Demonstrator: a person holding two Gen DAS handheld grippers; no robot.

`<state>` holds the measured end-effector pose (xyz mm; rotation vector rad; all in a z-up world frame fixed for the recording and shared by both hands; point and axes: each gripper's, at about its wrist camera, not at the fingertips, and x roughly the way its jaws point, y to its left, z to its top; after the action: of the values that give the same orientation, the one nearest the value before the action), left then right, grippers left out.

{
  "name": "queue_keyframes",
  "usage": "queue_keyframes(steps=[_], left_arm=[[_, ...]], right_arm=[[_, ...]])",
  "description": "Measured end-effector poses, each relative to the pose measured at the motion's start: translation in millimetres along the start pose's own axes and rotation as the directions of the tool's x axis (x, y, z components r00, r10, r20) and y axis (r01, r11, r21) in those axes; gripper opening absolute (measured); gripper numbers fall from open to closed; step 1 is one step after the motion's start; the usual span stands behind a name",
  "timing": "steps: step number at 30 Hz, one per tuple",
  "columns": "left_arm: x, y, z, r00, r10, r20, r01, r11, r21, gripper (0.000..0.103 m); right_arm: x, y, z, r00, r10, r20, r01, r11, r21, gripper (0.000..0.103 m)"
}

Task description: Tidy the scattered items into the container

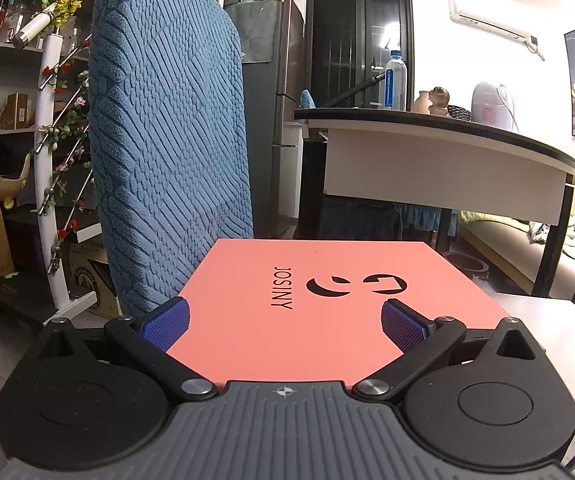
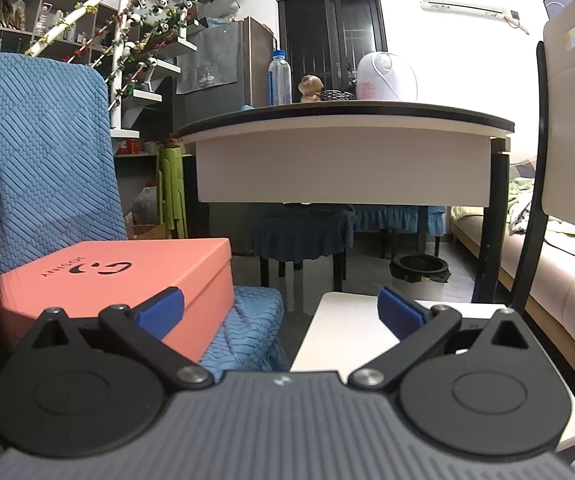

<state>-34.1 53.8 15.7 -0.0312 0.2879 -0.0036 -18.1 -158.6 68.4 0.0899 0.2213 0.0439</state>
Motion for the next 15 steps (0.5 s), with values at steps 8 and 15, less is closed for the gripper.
queue_keyframes(steps=[8, 15], left_arm=[[-2.6, 0.5, -0.5, 1.000, 0.003, -0.002, -0.003, 1.000, 0.005, 0.103], [-4.2, 3.6, -2.1, 1.000, 0.016, -0.003, -0.016, 1.000, 0.009, 0.103]], right_arm=[[9.6, 3.1, -3.2, 0.999, -0.048, -0.015, 0.048, 0.999, -0.015, 0.103], [14.7, 8.3, -3.4, 0.997, -0.076, -0.014, 0.075, 0.997, -0.032, 0.103]])
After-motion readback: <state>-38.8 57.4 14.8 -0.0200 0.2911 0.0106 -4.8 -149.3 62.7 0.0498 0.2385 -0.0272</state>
